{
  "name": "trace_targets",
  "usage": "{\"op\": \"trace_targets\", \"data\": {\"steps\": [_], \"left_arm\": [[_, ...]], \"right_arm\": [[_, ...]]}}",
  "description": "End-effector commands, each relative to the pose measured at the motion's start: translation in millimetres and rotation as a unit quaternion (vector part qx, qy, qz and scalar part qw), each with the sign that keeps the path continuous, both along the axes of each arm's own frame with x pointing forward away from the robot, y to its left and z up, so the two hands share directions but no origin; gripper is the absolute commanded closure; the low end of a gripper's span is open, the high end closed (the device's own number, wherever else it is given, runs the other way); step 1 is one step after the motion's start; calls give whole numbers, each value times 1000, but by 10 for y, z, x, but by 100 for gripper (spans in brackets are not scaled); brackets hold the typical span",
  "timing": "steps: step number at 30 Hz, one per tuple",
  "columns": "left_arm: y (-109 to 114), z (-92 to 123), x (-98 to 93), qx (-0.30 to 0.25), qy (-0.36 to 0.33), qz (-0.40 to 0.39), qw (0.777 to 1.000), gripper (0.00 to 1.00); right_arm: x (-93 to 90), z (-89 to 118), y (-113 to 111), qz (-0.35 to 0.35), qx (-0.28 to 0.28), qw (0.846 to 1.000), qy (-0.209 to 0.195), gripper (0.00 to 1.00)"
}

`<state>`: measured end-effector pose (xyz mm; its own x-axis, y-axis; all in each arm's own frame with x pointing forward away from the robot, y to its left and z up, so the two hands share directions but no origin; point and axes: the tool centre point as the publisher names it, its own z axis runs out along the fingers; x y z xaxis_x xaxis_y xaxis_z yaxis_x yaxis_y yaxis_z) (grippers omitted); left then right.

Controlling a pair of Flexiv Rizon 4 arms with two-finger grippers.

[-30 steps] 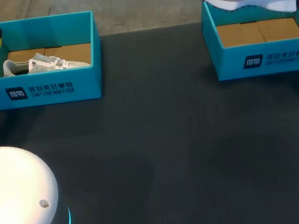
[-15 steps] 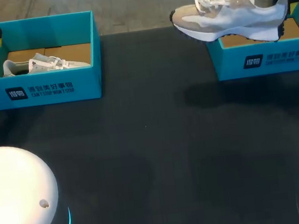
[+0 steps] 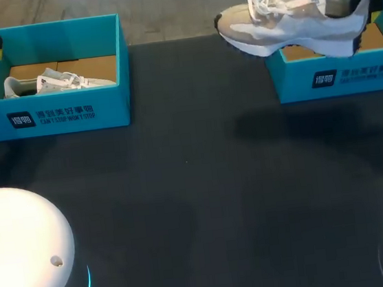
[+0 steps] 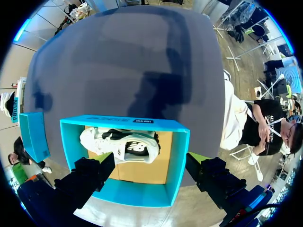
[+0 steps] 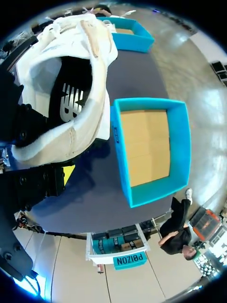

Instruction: Take the shoe out of the shoebox, open the shoe tongue, remove and reinsert the insole, then place the shoe into the shoebox

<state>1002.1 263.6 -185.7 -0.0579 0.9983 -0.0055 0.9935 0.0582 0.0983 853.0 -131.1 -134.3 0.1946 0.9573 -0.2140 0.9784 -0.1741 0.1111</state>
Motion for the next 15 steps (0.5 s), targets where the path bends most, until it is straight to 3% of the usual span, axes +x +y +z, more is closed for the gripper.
{"op": "trace_targets", "data": {"steps": [1, 8, 15], "left_arm": [[-2, 4, -13, 2, -1, 0, 1000, 0], [-2, 4, -13, 2, -1, 0, 1000, 0], [-2, 4, -13, 2, -1, 0, 1000, 0]], "right_arm": [[-268, -106, 211, 6, -13, 999, -32, 100], [-734, -369, 548, 8, 3, 1000, -16, 100], [-1037, -632, 939, 19, -7, 1000, -16, 100]]}}
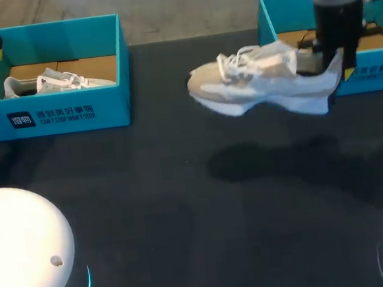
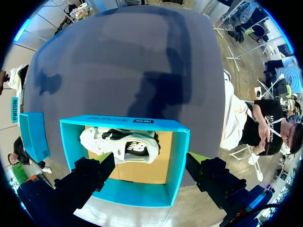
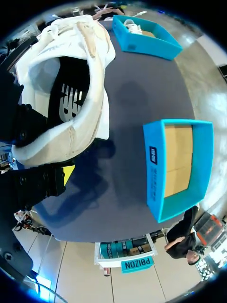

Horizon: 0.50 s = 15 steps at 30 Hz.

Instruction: Take the shoe out of the shoebox, open the shoe tongue, remove and reinsert the insole, then place the shoe into the shoebox

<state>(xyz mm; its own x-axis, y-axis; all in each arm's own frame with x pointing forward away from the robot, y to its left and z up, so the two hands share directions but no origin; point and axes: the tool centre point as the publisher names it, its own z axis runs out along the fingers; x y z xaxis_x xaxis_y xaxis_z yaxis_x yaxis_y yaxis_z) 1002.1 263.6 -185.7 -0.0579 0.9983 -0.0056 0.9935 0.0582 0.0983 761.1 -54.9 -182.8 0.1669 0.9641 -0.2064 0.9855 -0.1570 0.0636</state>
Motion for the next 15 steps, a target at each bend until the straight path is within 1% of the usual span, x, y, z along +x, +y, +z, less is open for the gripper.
{"op": "trace_targets", "data": {"steps": [1, 6, 15], "left_arm": [[-2, 5, -13, 2, -1, 0, 1000, 0], [-2, 5, -13, 2, -1, 0, 1000, 0], [-2, 5, -13, 2, -1, 0, 1000, 0]], "right_arm": [[-144, -186, 232, 11, -18, 999, -38, 100], [-274, -373, 506, 12, -24, 999, -26, 100], [-274, -373, 506, 12, -24, 999, -26, 100]]}}
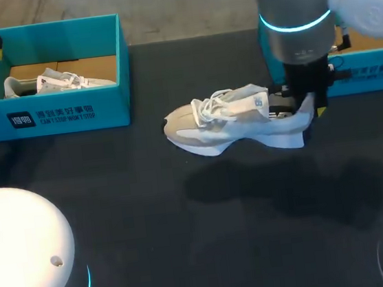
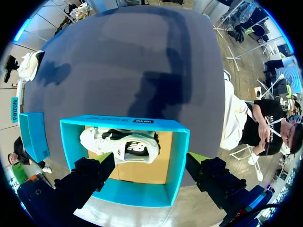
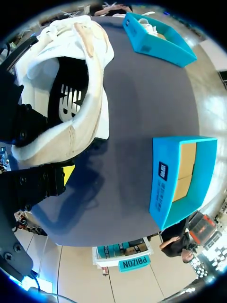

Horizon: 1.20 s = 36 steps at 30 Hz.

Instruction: Take the shoe out of the shoebox, open the shoe tongue, remove and reinsert the insole, then place the shoe into the shoebox

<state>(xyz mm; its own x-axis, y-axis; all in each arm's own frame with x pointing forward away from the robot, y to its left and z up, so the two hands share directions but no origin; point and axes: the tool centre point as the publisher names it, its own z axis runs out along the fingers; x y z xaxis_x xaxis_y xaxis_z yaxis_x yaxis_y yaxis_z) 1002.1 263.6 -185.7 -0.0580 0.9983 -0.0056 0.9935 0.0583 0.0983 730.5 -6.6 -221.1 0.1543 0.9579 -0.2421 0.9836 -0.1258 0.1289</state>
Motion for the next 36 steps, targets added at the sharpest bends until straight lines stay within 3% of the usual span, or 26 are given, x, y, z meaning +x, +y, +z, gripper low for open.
{"op": "trace_targets", "data": {"steps": [1, 5, 13, 17, 36], "left_arm": [[-2, 5, -13, 2, -1, 0, 1000, 0], [-2, 5, -13, 2, -1, 0, 1000, 0], [-2, 5, -13, 2, -1, 0, 1000, 0], [-2, 5, -13, 2, -1, 0, 1000, 0], [-2, 5, -13, 2, -1, 0, 1000, 0]], "right_arm": [[31, 10, 22, -1, -1, 1000, 4, 100], [31, 10, 22, -1, -1, 1000, 4, 100], [-370, -327, 631, 27, -17, 999, 0, 100], [-500, -490, 797, 32, -22, 999, 2, 100], [-617, -1079, 1147, 19, -36, 999, 17, 100]]}}
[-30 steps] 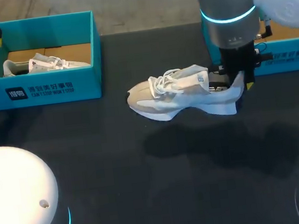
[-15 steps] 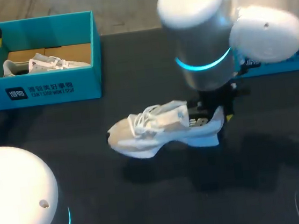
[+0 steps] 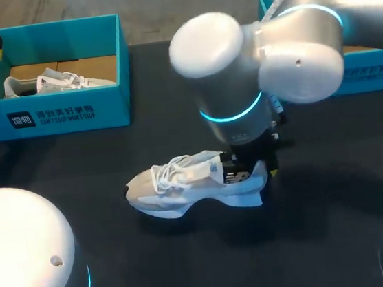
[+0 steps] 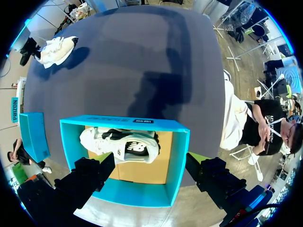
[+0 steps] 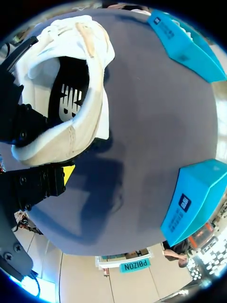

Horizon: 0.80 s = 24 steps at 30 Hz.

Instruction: Take the shoe out of the shoebox, open the shoe tongue, remove and reinsert the insole, then place the shoe into the shoebox

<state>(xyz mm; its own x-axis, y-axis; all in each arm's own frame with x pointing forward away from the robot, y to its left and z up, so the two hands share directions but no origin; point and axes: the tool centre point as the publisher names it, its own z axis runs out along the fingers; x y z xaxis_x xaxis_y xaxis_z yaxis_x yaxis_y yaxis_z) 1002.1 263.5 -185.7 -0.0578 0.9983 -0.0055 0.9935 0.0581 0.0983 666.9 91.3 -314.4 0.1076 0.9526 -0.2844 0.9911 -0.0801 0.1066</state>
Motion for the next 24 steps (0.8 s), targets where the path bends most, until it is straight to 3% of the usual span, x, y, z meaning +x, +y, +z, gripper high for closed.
{"op": "trace_targets", "data": {"steps": [1, 15, 24], "left_arm": [[-1, 5, -13, 2, -1, 0, 1000, 0], [-1, 5, -13, 2, -1, 0, 1000, 0], [-1, 5, -13, 2, -1, 0, 1000, 0]], "right_arm": [[22, -178, 175, -2, -18, 1000, 6, 100], [71, -485, 140, -6, -25, 999, 31, 100], [57, -541, 125, -11, -22, 999, 36, 100]]}}
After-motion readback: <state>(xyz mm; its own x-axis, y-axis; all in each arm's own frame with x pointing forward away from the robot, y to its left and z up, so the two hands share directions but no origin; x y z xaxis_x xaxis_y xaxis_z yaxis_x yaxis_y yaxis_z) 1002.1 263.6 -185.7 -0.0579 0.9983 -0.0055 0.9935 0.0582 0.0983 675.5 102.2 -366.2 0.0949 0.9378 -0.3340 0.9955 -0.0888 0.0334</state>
